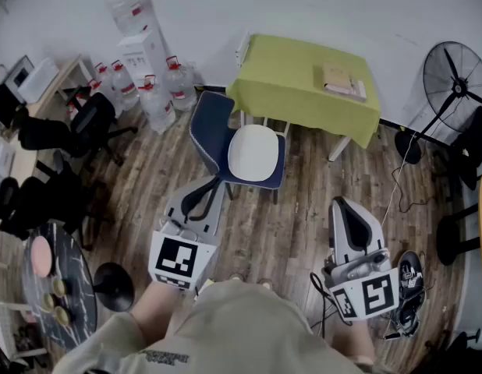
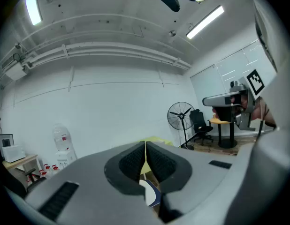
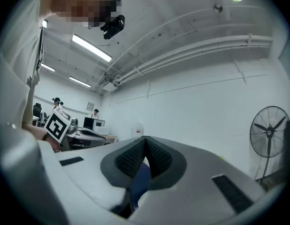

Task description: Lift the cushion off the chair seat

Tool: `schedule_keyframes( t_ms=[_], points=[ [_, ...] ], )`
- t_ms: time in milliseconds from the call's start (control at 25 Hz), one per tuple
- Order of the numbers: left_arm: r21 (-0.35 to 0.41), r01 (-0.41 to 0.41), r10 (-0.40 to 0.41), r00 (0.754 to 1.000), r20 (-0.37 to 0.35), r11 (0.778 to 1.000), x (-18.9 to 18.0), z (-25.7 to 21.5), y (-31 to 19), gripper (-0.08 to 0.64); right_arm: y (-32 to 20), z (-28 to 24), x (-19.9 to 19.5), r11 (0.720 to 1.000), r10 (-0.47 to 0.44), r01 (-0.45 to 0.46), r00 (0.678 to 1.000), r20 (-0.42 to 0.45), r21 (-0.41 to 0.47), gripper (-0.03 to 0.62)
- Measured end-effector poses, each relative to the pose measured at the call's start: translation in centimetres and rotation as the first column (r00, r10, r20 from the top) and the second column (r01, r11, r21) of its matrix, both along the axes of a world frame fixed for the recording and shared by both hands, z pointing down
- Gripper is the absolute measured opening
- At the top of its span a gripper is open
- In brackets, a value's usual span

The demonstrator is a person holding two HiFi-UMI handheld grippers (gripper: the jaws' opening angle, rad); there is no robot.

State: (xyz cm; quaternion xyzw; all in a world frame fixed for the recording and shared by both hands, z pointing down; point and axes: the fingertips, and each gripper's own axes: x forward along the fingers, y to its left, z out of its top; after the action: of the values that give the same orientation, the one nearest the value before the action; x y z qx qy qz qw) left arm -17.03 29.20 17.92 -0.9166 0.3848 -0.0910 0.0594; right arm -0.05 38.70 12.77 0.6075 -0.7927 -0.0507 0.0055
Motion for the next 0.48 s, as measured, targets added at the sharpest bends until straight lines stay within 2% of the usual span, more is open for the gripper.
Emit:
schedule_keyframes(
  t_ms=[480],
  points=[
    [-0.018, 0.008, -0.008, 1.0, -0.004, 1.0, 2.7, 0.3, 2.4, 0.026, 2.4, 0.4, 3.8, 1.0, 0.018, -0.018, 0.998, 0.052, -0.003, 0.023]
  ],
)
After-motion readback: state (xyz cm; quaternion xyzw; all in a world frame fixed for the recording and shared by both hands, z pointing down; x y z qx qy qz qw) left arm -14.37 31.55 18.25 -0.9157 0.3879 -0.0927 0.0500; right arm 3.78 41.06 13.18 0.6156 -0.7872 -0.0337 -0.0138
